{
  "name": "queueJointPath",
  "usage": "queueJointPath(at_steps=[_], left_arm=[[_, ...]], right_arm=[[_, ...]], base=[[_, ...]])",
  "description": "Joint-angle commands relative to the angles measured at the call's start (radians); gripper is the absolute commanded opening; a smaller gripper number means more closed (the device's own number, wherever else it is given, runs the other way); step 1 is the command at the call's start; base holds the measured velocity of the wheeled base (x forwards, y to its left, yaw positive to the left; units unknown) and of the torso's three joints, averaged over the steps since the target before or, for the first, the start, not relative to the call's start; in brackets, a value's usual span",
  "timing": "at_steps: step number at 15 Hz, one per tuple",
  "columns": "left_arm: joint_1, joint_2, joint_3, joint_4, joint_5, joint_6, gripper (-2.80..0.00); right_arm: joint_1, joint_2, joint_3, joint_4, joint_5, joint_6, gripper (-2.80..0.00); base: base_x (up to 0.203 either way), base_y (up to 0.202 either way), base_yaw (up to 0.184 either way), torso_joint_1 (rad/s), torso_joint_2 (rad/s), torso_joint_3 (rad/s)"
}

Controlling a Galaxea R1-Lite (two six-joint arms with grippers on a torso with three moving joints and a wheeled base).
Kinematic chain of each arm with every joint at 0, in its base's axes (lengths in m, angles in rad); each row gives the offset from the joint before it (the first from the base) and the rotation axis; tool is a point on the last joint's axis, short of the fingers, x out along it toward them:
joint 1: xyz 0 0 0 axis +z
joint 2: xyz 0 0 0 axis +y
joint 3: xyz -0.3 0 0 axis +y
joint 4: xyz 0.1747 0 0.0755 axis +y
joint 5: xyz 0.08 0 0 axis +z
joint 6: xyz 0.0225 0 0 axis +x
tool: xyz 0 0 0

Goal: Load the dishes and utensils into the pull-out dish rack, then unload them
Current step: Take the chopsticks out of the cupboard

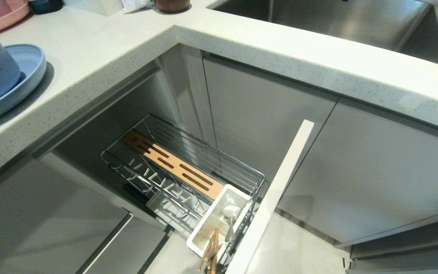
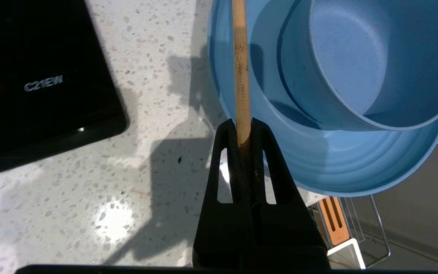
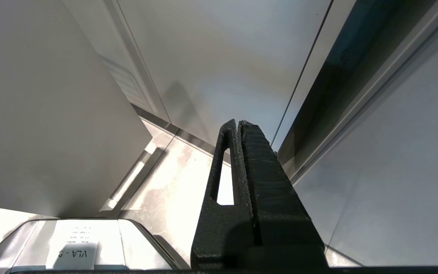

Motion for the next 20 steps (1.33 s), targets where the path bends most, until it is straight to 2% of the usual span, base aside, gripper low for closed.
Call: queueJointPath(at_steps=[1, 4, 9, 13, 20], left_arm=[[-0.013, 0.004, 0.026, -0.029, -0.002, -0.002, -2.8], [-0.028, 0.004, 0.036, -0.048, -0.004, -0.002, -2.8], [-0.038, 0.003, 0.068, -0.056, -0.065, -0.002, -2.8], [-0.038, -0.017, 0.099, -0.053, -0.071, -0.002, -2.8], [-0.041, -0.047, 0.147, -0.093, -0.124, -0.001, -2.8]], right_arm=[[0.0, -0.004, 0.002, 0.0, 0.0, 0.0, -2.8], [0.0, -0.004, 0.002, 0.0, 0.0, 0.002, -2.8], [0.0, -0.003, 0.002, 0.0, 0.0, 0.0, -2.8], [0.0, -0.003, 0.002, 0.0, 0.0, 0.001, -2.8], [0.0, -0.003, 0.002, 0.0, 0.0, 0.0, -2.8]], base=[[0.0, 0.0, 0.0, 0.0, 0.0, 0.0], [0.0, 0.0, 0.0, 0.0, 0.0, 0.0], [0.0, 0.0, 0.0, 0.0, 0.0, 0.0], [0.0, 0.0, 0.0, 0.0, 0.0, 0.0], [0.0, 0.0, 0.0, 0.0, 0.0, 0.0]])
